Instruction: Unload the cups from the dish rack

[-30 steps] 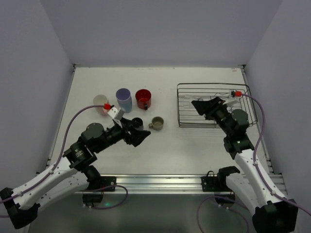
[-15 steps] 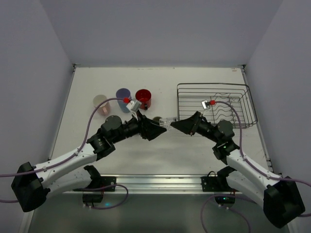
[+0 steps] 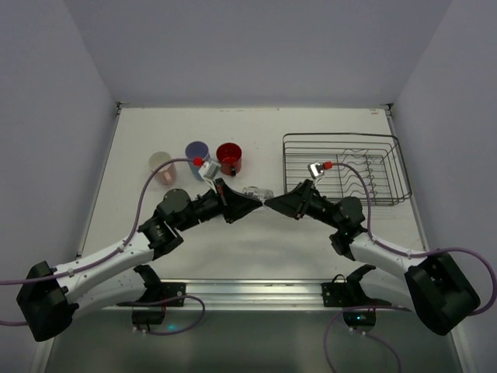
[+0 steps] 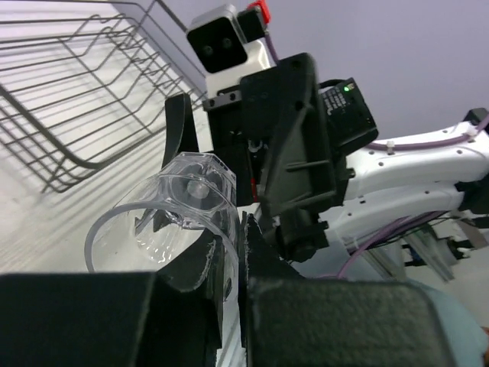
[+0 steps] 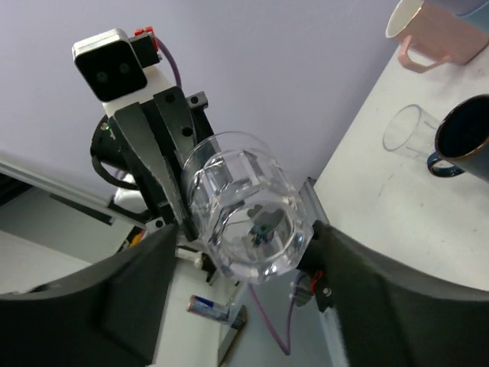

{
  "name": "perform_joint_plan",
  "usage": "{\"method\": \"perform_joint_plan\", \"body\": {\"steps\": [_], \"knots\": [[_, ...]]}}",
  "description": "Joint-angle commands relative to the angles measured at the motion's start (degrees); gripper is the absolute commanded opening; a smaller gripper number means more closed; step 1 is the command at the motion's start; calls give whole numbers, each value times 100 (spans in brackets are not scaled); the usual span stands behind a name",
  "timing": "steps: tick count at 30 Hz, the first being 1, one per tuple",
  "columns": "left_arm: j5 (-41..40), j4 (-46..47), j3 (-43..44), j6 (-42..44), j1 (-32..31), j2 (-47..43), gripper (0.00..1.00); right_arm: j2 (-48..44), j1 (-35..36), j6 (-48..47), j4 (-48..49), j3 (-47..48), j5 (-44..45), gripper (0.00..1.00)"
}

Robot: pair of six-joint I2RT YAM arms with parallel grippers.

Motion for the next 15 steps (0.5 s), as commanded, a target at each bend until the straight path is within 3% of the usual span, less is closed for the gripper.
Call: {"method": "perform_joint_plan", "body": {"steps": [1, 3, 8, 10, 15], "knots": [[-709, -577, 256, 642, 2, -477, 0, -83, 114, 0, 287, -133, 155, 87], [-1403, -1658, 476, 924, 2, -672, 0, -442, 106, -315, -117, -98, 375, 99], [-3474, -4724, 1557, 1690, 55, -761, 0, -1506, 114, -1388, -2471, 235, 972, 99], [-3812, -5759, 1986, 1787, 151, -499, 0, -2067, 114, -2003, -3479, 341, 1359, 99], [-4104, -6802, 2305, 1910, 607, -49, 0, -2869, 106, -2909, -4811, 482, 1957, 99]]}}
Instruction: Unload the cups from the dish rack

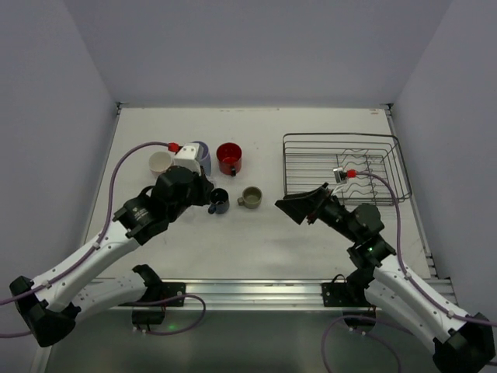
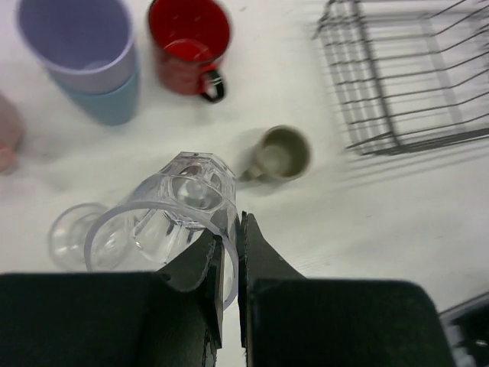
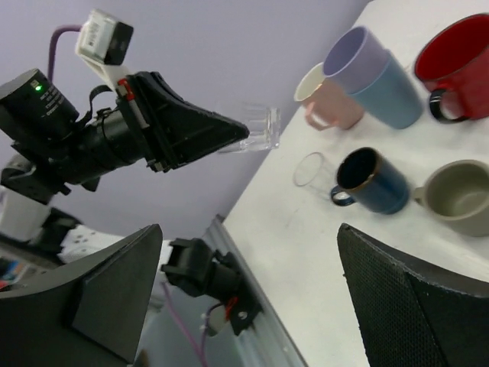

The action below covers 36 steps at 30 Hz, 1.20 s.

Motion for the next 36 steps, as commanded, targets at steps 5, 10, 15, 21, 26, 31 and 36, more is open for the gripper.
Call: {"method": "perform_joint_plan", "body": {"steps": [5, 10, 15, 21, 26, 31, 36], "knots": [[147, -1406, 135, 833, 1405, 472, 0, -605, 14, -1220, -1992, 266, 778, 99], [244, -1319, 187, 965, 1661, 999, 0, -710, 14, -1378, -2150, 231, 734, 99], [508, -1169, 214, 1009, 1775, 1369, 0, -746, 5, -1483, -2159, 143, 673, 99], [517, -1266, 223, 1000, 1775, 1519, 0, -720, 14, -1554, -2151, 90, 664, 99], [631, -1319, 214, 1053, 1775, 1765, 0, -667, 5, -1536, -2028, 64, 594, 99], [596, -1415, 266, 1123, 1775, 1932, 0, -676, 14, -1527, -2036, 46, 576, 99], [543, -1459, 223, 1114, 1775, 2046, 3, -684, 14, -1519, -2019, 29, 602, 99]]}}
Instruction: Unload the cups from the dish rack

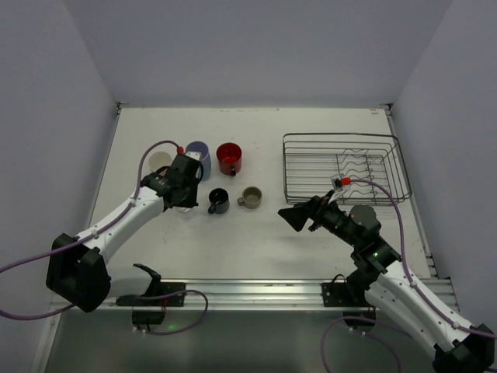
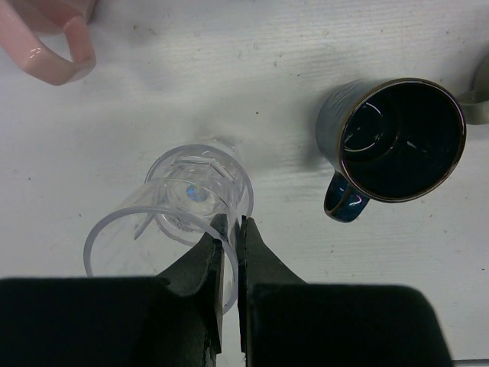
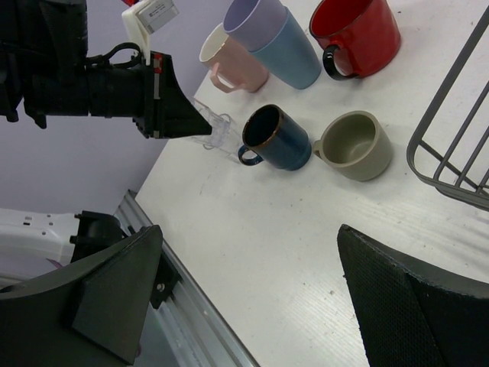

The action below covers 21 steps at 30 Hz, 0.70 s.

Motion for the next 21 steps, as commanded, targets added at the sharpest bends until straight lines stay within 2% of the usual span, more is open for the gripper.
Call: {"method": "perform_joint_plan", "body": {"steps": [1, 3, 7, 17, 21], "knots": [[32, -122, 199, 223, 48, 81, 6, 28, 14, -81, 112, -15, -10, 99], [32, -130, 190, 240, 48, 169, 9, 37, 14, -72, 130, -24, -18, 99], [23, -78, 172, 267, 48, 257, 25, 63, 14, -63, 147, -33, -18, 99], [-100, -7, 417, 232, 48, 152, 52, 195, 5, -54, 182, 11, -62, 99], [-47, 106, 804, 231, 48, -207, 74, 81, 14, -54, -36, 213, -27, 99]]}}
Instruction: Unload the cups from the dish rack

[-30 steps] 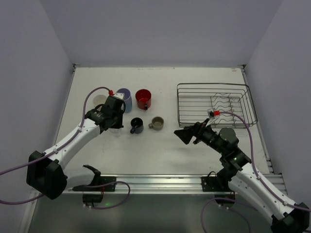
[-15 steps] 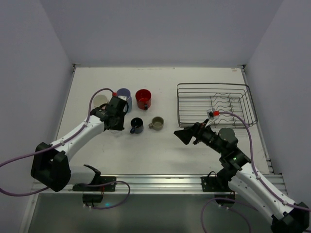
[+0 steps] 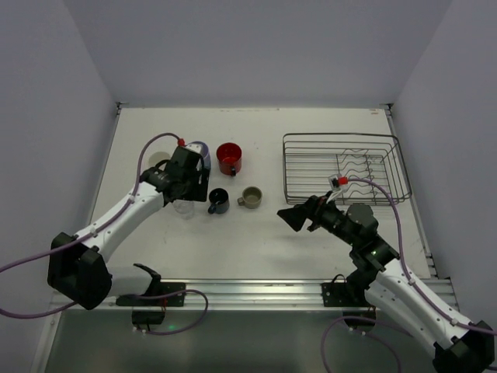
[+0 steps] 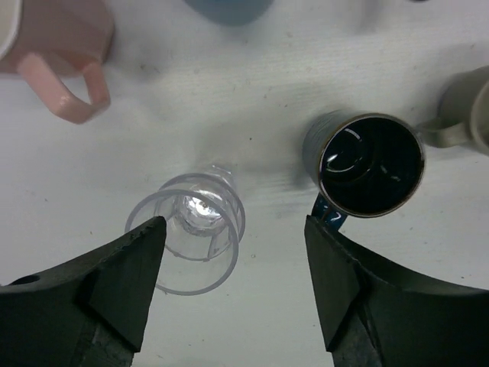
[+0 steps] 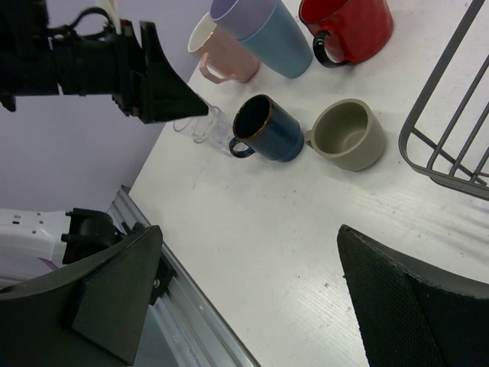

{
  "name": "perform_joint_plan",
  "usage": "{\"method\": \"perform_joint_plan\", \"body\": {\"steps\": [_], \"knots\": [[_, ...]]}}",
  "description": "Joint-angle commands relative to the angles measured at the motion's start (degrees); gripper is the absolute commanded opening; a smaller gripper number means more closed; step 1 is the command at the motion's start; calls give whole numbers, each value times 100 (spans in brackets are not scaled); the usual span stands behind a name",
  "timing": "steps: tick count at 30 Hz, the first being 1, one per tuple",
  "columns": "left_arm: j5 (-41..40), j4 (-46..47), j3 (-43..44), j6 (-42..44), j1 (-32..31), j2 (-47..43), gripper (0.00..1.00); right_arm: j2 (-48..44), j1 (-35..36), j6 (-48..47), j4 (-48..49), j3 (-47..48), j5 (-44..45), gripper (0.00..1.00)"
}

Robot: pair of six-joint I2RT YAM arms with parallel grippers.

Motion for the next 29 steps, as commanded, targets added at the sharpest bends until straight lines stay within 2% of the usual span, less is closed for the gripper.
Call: {"method": "perform_joint_plan", "body": {"steps": [1, 3, 6, 10, 13, 16, 19, 23, 29], "knots": [[14, 192, 612, 109, 48, -469, 78, -126, 14, -65, -100, 375, -1, 99], [58, 201, 1034, 162, 40, -644, 92, -293, 5, -100, -354, 542, 131, 99], [408, 446, 1404, 241, 40, -1091, 100, -591, 14, -275, -941, 937, 525, 99], [1023, 728, 1466, 364, 40, -1830, 100, -1135, 14, -618, -1699, 1561, 1377, 99], [1139, 834, 1343, 434, 40, -2480, 100, -1619, 5, -838, -2130, 1912, 2054, 99], [1052, 896, 1176, 540, 40, -3209, 100, -2128, 5, -1058, -2473, 2273, 2843, 99], [632, 729, 1106, 566, 40, -3781, 100, -2525, 5, -1137, -2606, 2441, 3564, 99], [533, 579, 939, 680, 40, -4274, 100, -2939, 14, -1260, -2676, 2503, 4042, 99], [234, 535, 657, 655, 40, -4345, 100, -2624, 14, -1164, -2808, 2520, 3928, 99]]}}
